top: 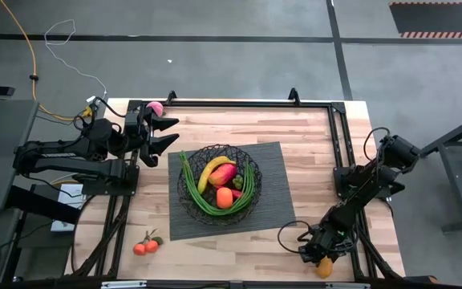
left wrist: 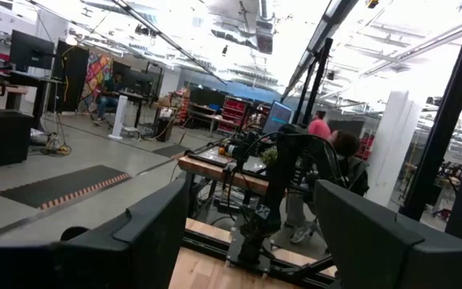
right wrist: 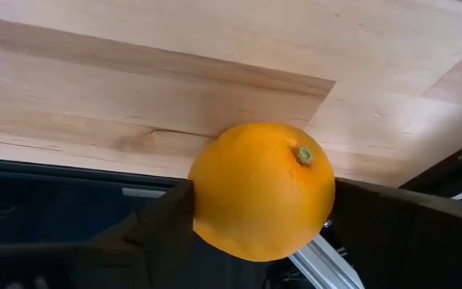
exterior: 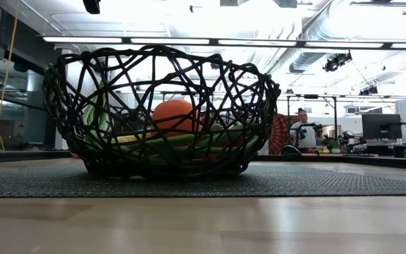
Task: Build produce basket
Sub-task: Put the yellow lemon into the black mesh basket
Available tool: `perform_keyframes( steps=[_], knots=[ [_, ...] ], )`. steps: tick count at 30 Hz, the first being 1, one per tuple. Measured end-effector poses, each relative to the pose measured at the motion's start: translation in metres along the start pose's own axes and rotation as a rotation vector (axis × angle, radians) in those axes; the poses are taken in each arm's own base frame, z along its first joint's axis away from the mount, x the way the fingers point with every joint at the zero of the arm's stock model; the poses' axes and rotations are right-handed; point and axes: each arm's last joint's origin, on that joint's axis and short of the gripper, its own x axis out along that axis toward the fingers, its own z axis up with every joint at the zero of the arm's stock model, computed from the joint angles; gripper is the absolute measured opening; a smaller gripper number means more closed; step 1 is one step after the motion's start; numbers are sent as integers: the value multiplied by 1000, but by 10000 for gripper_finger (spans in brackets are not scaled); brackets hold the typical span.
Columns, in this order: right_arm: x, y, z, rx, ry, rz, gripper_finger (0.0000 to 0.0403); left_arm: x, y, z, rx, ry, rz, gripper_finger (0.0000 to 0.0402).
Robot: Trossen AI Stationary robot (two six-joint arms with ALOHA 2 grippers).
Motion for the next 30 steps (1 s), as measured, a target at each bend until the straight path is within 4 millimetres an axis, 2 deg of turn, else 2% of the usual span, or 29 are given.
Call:
perform_keyframes(
  steps=[9, 14, 17, 21, 26, 30],
  knots=[
    [-1, 0, -1, -41, 8, 11, 234, 0, 0, 0, 0, 0, 0, 257],
    [-21, -1, -12, -187, 40, 95, 233, 0, 0, 0, 0, 0, 0, 257],
    [-46, 0, -18, -298, 25, 228, 232, 0, 0, 0, 0, 0, 0, 257],
    [-90, 6, -16, -465, -78, 492, 232, 0, 0, 0, -3, -2, -1, 257],
    [-153, 18, 7, -601, -401, 848, 232, 0, -1, 3, -57, -27, -9, 257],
    [-197, 29, 32, -713, -678, 1024, 232, 0, -1, 3, -164, -29, -29, 257]
  ],
)
